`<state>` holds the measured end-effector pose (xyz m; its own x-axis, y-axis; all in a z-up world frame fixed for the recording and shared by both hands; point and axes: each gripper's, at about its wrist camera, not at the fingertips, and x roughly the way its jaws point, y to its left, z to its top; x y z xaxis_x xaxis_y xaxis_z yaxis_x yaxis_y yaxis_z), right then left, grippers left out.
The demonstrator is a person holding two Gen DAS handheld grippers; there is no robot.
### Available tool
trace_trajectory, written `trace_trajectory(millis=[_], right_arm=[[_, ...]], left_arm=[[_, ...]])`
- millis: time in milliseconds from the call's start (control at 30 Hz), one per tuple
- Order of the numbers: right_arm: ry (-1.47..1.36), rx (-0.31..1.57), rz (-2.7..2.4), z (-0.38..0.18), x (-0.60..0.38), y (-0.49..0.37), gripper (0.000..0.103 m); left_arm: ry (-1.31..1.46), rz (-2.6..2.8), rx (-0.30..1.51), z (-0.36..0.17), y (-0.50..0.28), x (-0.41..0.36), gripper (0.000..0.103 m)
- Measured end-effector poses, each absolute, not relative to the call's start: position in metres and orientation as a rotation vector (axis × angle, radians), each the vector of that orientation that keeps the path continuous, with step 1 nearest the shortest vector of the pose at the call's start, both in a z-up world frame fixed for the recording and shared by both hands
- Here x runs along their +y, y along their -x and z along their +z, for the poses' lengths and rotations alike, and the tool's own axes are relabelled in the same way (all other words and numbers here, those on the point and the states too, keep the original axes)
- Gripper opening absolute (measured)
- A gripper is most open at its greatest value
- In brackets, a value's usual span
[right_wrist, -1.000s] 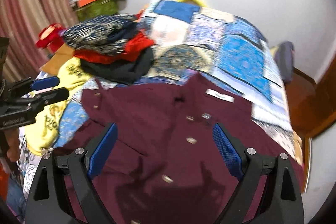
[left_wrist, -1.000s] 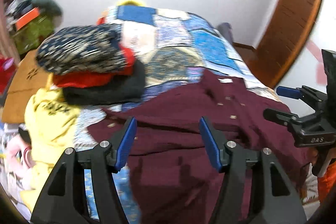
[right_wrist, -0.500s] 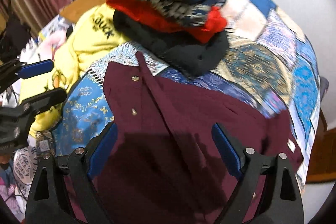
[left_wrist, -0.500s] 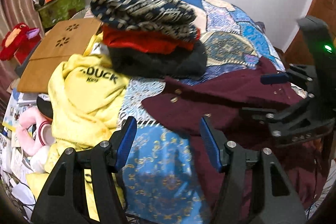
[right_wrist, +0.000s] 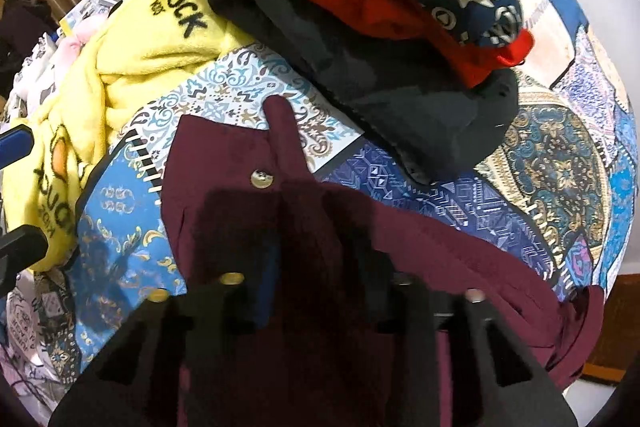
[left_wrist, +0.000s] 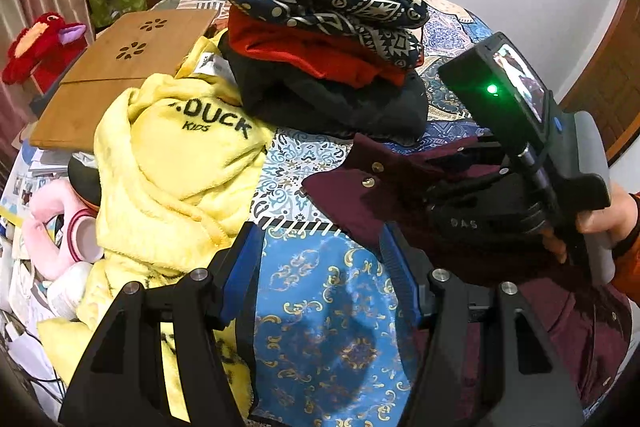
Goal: Fold large clothes
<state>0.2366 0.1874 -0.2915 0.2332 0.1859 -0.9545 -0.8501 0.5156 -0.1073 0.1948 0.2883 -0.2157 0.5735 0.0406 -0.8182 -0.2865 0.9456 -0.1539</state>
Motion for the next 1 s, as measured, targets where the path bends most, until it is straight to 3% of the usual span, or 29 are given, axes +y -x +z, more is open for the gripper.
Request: trace_trajectory(millis=[100, 167, 667, 1000], right_arm=[[0.675, 1.095, 0.835, -0.281, 0.177, -0.236, 0.009], [0.624, 1.066, 0.84, -0.266, 0.165, -0.236, 0.008], [0.256, 0.69, 0.681, -0.101, 0.005, -0.22, 0.006], [0.009, 0.588, 0.472, -0.064, -0.139, -0.205, 0.006]], left_arm=[[0.282, 0.196, 0.949, -0.217, -0.196, 0.287, 0.061], [0.281, 0.192, 0.951, -0.217, -0.196, 0.285, 0.061], [0.203, 0.117, 0.947, -0.197, -0.203, 0.228, 0.061], [0.108, -0.032, 1.024, -0.203, -0.23, 0.151, 0.062]])
